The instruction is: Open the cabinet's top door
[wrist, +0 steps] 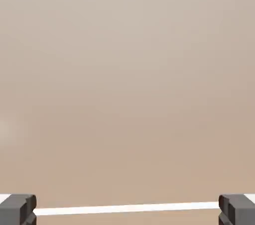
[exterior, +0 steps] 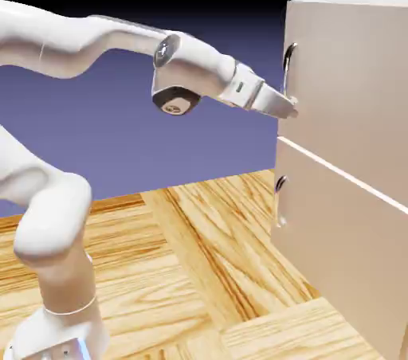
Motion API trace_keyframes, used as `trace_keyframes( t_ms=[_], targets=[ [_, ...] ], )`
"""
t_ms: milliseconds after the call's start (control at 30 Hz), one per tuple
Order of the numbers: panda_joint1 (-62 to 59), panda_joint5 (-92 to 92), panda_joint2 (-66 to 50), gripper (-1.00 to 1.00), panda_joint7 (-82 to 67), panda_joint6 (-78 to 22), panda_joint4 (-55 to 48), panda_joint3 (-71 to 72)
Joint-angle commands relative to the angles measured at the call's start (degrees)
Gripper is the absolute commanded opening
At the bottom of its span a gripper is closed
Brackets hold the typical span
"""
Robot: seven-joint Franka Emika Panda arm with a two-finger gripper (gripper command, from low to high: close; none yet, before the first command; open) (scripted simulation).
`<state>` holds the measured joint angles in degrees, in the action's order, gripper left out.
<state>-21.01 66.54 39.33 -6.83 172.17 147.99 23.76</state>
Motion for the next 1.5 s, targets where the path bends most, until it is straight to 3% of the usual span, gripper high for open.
trace_keyframes(
  t_ms=[0,1267,1467],
  targets=[
    [-0.81,2.5,0.25,0.0,-1.85,-0.07,-0.49,0.89],
    [-31.7,97.2,9.75,0.0,-72.0,-2.68,-19.01,34.7],
    [-40.28,99.18,6.9,0.0,-73.57,-3.58,-25.06,40.72]
  ],
)
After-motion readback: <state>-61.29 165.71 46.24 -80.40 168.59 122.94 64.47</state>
